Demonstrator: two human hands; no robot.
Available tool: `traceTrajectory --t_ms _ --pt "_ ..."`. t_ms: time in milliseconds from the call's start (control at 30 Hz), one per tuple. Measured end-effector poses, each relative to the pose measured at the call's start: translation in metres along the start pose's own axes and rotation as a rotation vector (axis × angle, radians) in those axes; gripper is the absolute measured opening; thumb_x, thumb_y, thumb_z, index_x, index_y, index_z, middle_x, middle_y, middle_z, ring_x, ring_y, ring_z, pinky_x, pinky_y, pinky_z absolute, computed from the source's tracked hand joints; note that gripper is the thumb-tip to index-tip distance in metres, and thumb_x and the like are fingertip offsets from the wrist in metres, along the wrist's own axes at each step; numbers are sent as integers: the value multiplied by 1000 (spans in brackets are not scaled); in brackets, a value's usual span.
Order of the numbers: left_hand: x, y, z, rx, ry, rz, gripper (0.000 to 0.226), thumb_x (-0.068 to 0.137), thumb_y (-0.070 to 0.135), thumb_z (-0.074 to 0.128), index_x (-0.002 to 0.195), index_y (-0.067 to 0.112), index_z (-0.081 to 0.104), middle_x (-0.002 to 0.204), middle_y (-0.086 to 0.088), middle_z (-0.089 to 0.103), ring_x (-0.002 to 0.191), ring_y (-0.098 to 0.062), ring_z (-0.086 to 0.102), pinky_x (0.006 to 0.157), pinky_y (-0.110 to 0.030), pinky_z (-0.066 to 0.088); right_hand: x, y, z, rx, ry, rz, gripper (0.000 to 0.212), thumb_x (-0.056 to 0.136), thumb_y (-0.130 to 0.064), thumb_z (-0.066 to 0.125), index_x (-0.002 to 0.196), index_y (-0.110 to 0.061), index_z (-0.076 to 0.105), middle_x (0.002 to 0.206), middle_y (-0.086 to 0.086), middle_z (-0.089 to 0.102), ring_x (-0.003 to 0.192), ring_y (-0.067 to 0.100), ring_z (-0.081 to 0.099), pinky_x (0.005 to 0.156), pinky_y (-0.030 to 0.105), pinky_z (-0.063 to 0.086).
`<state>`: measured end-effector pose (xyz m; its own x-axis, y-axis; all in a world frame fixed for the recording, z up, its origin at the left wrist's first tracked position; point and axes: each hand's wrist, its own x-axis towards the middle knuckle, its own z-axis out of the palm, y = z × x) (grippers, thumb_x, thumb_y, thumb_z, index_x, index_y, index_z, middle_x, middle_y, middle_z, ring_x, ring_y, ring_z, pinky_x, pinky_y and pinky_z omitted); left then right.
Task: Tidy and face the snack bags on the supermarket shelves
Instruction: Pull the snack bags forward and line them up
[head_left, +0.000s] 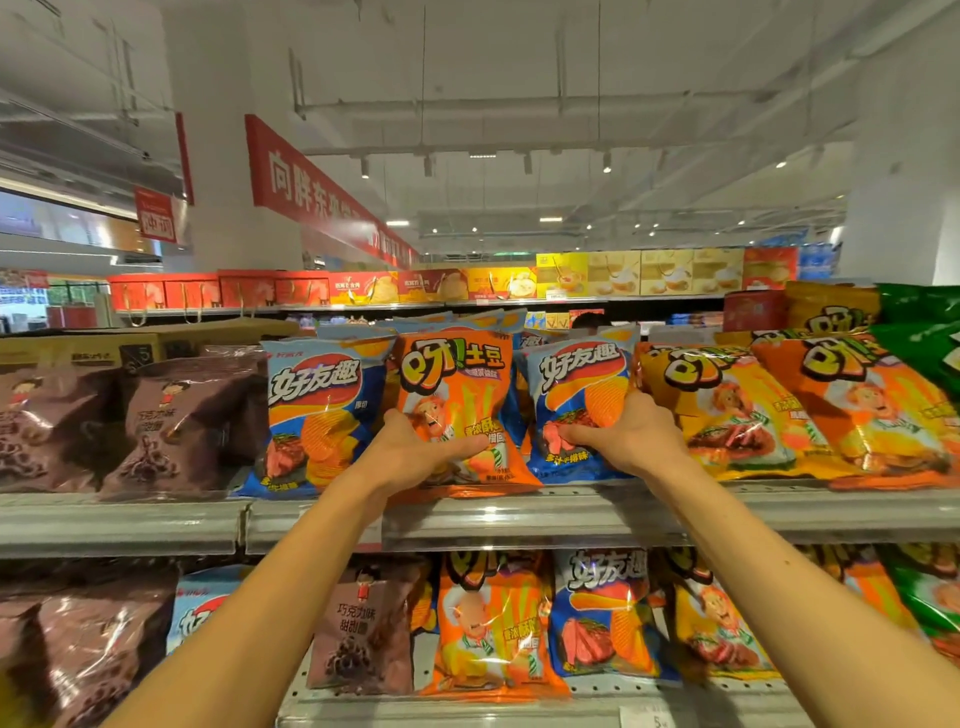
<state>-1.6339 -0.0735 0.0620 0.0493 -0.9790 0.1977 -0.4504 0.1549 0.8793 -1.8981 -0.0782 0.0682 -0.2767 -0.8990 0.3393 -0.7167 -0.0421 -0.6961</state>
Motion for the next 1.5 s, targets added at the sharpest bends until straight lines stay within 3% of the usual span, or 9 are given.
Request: traceTrajectory --t_ms 200,333,467,600,767,1067,1167,1300,1500 --pt "3 3 3 -24 -19 21 123 50 60 91 147 10 34 143 -6 52 128 -24 51 107 -41 44 -13 -6 -23 -81 141 -48 84 68 -69 81 123 -14 50 120 10 65 111 37 63 89 51 55" --pt "4 13 19 -54 45 69 102 52 55 93 130 9 47 128 -1 59 117 -21 57 90 -32 48 -19 7 -47 -99 249 -37 82 68 -71 80 118 -14 50 113 10 64 103 36 62 76 44 51" --pt "5 31 49 -78 60 144 102 56 51 92 135 14 40 126 11 49 112 -10 49 88 -28 42 -25 33 -76 -52 353 -40 78 68 -69 80 115 -13 53 113 11 66 103 37 63 77 46 53" --pt "8 48 88 -65 2 210 77 57 47 93 114 28 44 104 19 56 85 9 52 67 -4 43 -32 57 -101 39 369 -29 80 66 -69 81 123 -18 58 116 7 69 107 34 64 88 50 55" --pt "11 63 130 5 -89 148 127 54 57 91 147 6 22 140 -7 50 127 -26 52 105 -36 45 -44 81 -120 104 349 -52 70 67 -65 82 113 -16 66 103 6 72 96 29 67 84 47 56" --pt "20 69 154 6 -158 178 120 60 56 89 148 8 23 146 -6 46 130 -24 50 109 -37 43 -59 87 -118 143 362 -107 73 66 -60 85 122 -20 62 109 -1 72 101 23 66 84 39 53" --pt "16 69 147 -52 -232 161 114 66 54 86 149 9 22 135 -5 52 115 -8 62 93 -24 52 -59 77 -110 158 328 -118 68 67 -60 84 119 -21 64 109 -2 72 99 21 65 83 39 53" --pt "9 63 112 129 -159 228 44 85 60 66 109 24 62 97 -6 69 91 -17 66 61 -19 46 -58 51 -91 206 336 -172 61 68 -58 85 115 -26 63 108 -8 69 100 19 65 86 39 53" --pt "-18 27 31 548 101 332 45 100 45 51 80 8 67 73 -11 65 74 -28 63 66 -37 47 -46 -5 -40 238 243 -211 76 67 -66 81 125 -21 60 114 -1 70 107 24 65 92 46 54"
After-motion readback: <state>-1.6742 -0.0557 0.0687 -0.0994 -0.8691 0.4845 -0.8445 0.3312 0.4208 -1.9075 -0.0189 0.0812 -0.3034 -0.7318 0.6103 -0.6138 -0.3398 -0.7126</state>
